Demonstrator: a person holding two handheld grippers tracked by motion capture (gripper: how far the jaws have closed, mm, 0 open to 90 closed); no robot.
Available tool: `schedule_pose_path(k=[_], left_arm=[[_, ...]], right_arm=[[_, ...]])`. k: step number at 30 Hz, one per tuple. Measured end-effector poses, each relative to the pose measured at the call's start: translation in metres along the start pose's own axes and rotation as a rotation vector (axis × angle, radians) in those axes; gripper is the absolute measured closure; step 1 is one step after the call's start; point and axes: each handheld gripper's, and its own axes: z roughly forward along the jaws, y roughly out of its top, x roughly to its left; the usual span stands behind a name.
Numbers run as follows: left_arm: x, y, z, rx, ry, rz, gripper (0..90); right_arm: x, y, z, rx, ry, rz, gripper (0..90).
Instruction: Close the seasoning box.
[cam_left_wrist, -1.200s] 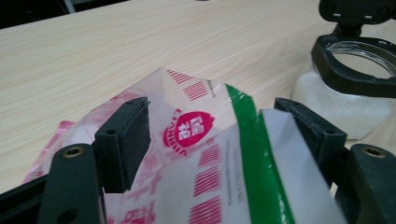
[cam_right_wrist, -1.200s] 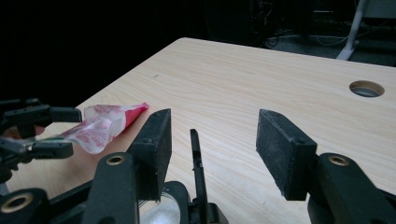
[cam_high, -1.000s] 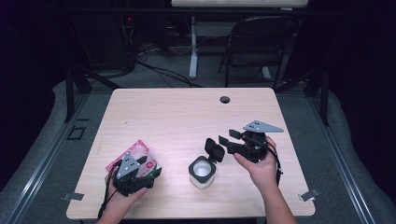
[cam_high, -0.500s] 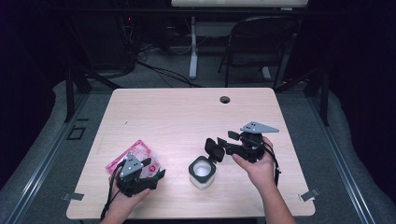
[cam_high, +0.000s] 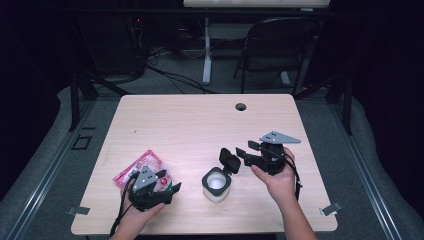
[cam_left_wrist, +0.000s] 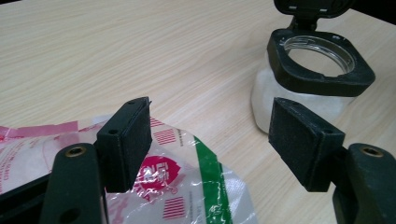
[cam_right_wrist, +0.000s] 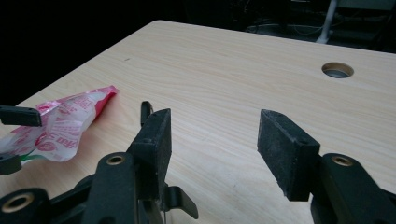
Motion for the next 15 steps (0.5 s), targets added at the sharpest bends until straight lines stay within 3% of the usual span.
schedule_pose_path(k=[6,15], left_arm=[[0.0012,0.0014,-0.0008,0.003,-0.005,-0.008,30.2],[0.0029,0.0035,-0.005,-0.003,0.024,-0.012,31.7]], right_arm=[[-0.0042,-0.0028,-0.0001,0.001,0.004,0.043,48.9],[-0.0066,-0.0065,0.0021,0.034,-0.007,0.035,56.7]])
